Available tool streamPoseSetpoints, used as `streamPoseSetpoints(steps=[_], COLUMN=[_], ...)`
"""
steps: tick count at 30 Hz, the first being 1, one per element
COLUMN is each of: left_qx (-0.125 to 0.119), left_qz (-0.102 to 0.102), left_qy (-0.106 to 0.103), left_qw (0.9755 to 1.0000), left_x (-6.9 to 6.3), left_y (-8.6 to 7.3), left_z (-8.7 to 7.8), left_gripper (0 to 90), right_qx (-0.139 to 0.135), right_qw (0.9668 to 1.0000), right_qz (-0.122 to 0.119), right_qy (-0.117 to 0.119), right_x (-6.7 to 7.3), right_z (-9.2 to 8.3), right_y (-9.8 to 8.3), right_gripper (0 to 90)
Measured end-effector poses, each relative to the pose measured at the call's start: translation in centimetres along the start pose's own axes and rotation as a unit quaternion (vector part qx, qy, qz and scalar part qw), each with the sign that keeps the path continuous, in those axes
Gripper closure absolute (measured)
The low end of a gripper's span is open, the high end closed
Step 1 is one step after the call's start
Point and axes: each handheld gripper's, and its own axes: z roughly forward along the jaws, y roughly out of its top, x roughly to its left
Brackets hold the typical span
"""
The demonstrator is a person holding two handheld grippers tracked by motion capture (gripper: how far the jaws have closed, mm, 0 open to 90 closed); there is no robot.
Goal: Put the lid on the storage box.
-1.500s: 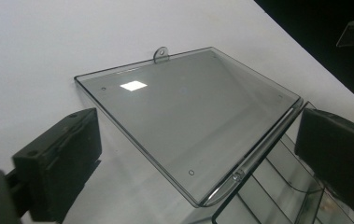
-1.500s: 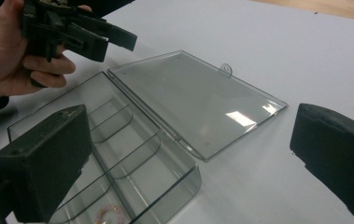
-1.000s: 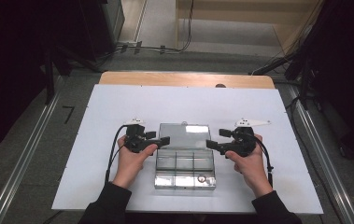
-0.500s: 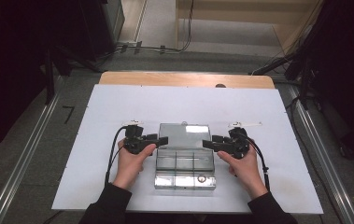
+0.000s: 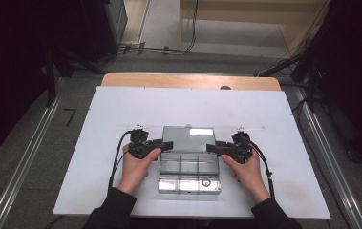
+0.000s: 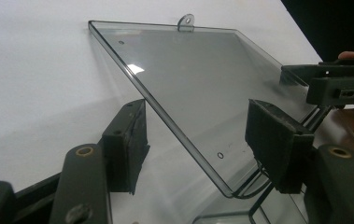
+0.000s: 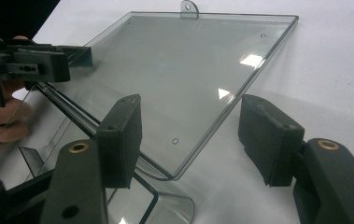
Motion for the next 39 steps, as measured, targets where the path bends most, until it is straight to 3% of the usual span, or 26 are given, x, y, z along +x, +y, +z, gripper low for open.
streamPoseSetpoints(steps=[5, 8, 18, 25, 28, 33, 39], left_qx=[0.0, -0.006, -0.024, -0.035, -0.036, -0.034, -0.035], left_qz=[0.004, 0.008, 0.029, 0.061, 0.071, 0.092, 0.093], left_qy=[-0.012, -0.019, -0.03, -0.034, -0.04, -0.033, -0.034], left_qw=[0.9999, 0.9998, 0.9989, 0.997, 0.996, 0.9947, 0.9945], left_x=[0.0, -0.2, -0.4, -0.9, -1.0, -1.5, -1.6], left_y=[0.1, 0.1, 0.4, 0.5, 0.5, 0.5, 0.7], left_z=[-0.1, -0.2, -1.2, -2.0, -2.4, -2.7, -2.7], left_gripper=[42.7, 47.8, 61.8, 70.4, 74.2, 74.2, 71.0], right_qx=[-0.001, -0.003, -0.015, -0.038, -0.049, -0.06, -0.071], right_qw=[1.0, 0.9999, 0.9993, 0.9976, 0.9955, 0.9931, 0.9894], right_qz=[0.0, 0.0, -0.031, -0.058, -0.081, -0.1, -0.127], right_qy=[0.003, 0.017, 0.012, 0.004, 0.003, 0.001, -0.01], right_x=[0.0, 0.0, 0.6, 1.1, 1.3, 1.5, 1.8], right_z=[-0.1, -0.1, -0.7, -1.6, -2.0, -2.3, -2.4], right_y=[0.0, 0.0, 0.1, 0.1, 0.0, -0.3, -0.5], right_gripper=[39.9, 44.9, 56.5, 67.9, 72.2, 74.1, 74.8])
